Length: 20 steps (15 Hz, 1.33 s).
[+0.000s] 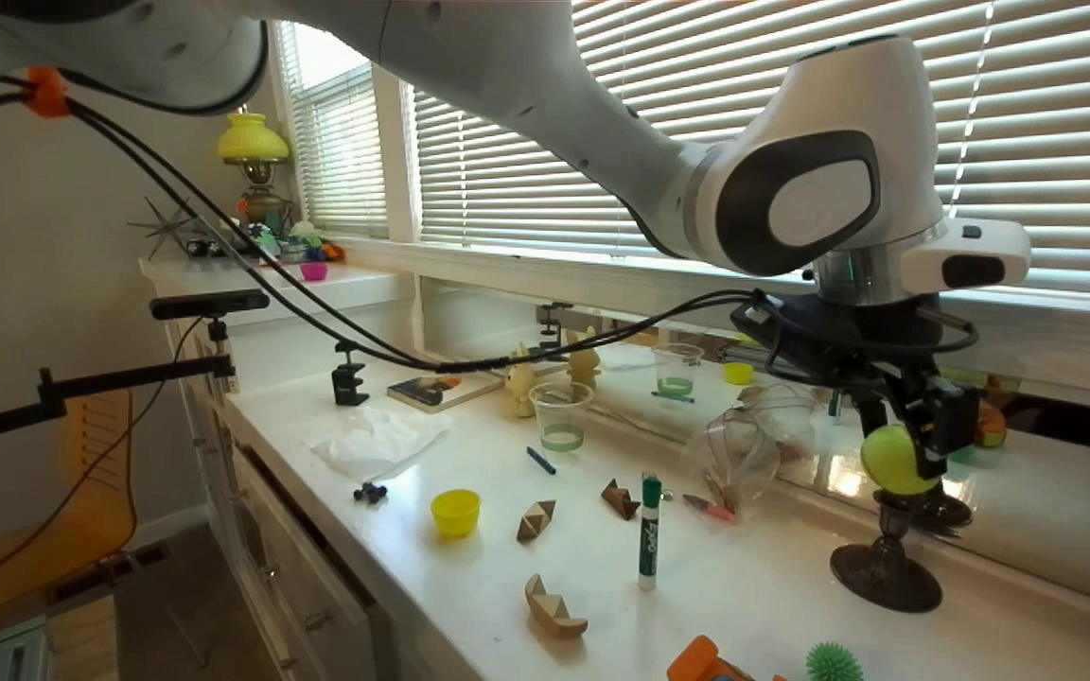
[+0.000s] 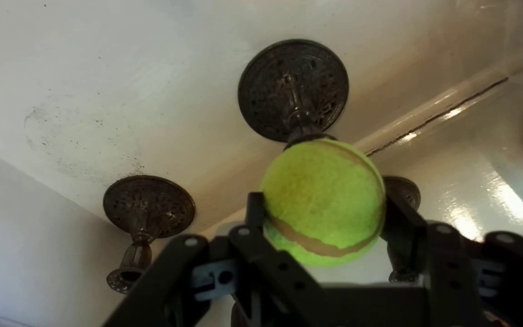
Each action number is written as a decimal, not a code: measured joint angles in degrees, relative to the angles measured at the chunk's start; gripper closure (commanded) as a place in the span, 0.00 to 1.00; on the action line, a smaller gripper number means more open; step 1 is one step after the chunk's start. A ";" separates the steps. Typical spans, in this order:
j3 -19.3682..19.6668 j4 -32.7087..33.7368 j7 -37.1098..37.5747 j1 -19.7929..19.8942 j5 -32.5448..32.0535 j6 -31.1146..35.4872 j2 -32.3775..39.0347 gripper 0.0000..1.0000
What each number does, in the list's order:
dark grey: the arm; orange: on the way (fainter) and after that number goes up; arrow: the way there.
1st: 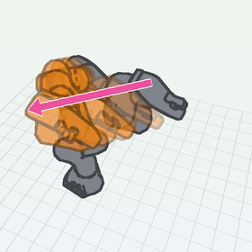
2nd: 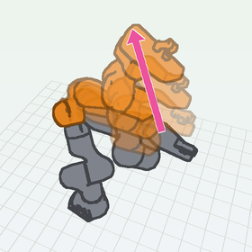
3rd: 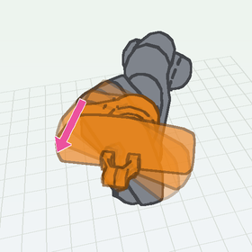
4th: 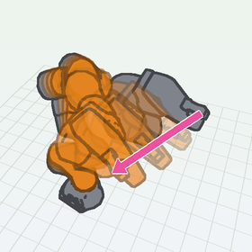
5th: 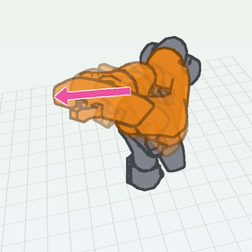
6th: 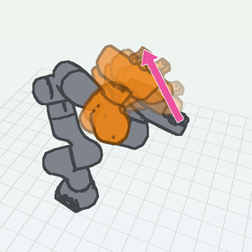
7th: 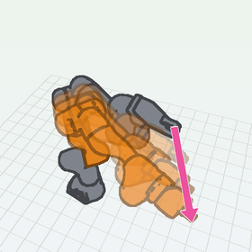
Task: Put the green ball on the candle holder
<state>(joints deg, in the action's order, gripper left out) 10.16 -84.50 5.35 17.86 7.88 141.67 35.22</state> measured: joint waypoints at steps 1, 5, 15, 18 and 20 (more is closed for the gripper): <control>0.00 -0.02 0.00 0.00 -0.06 -0.01 0.03 0.59; 0.01 -0.03 0.00 0.00 -0.06 -0.02 0.31 0.59; 0.01 -0.03 0.00 0.05 -0.06 -0.02 0.64 0.59; 0.01 -0.03 0.00 0.09 -0.06 -0.02 0.85 0.59; 0.01 -0.03 0.00 0.09 -0.06 -0.02 0.92 0.59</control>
<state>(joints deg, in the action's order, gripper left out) 10.17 -84.52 5.34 17.95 7.82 141.65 36.14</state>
